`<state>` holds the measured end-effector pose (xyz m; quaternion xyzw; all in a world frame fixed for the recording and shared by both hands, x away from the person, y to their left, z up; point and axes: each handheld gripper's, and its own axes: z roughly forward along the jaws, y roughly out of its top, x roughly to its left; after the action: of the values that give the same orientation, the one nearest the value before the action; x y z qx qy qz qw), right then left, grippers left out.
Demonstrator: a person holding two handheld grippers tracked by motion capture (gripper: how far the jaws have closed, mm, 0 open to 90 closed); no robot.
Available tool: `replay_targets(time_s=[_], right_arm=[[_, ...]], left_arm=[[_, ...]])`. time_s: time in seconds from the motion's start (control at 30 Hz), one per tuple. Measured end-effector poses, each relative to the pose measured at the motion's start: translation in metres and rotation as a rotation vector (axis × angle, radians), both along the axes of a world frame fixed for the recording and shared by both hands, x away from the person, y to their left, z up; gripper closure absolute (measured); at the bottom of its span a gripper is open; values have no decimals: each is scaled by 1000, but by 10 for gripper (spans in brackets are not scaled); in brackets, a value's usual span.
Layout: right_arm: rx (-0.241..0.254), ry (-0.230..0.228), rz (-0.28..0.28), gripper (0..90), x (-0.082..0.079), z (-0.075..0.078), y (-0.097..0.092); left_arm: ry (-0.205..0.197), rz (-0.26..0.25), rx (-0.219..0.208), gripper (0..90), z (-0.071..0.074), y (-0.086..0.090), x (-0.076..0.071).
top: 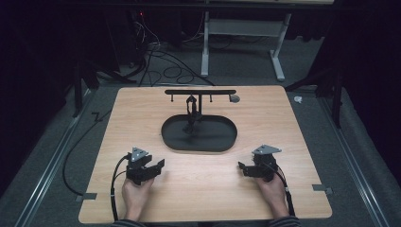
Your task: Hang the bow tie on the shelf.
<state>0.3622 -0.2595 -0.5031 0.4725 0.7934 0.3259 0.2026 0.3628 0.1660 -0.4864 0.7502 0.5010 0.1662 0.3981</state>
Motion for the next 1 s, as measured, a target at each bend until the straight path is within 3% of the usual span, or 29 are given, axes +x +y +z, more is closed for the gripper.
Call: replay_targets(time_s=[0.9, 0.93, 1.0], right_arm=[[0, 0, 0, 205, 0, 0, 0], [0, 0, 0, 205, 0, 0, 0], [0, 0, 0, 205, 0, 0, 0]], left_arm=[[3, -24, 123, 390, -17, -20, 6], [-21, -25, 137, 389, -19, -23, 4], [-32, -22, 132, 382, -21, -24, 3]])
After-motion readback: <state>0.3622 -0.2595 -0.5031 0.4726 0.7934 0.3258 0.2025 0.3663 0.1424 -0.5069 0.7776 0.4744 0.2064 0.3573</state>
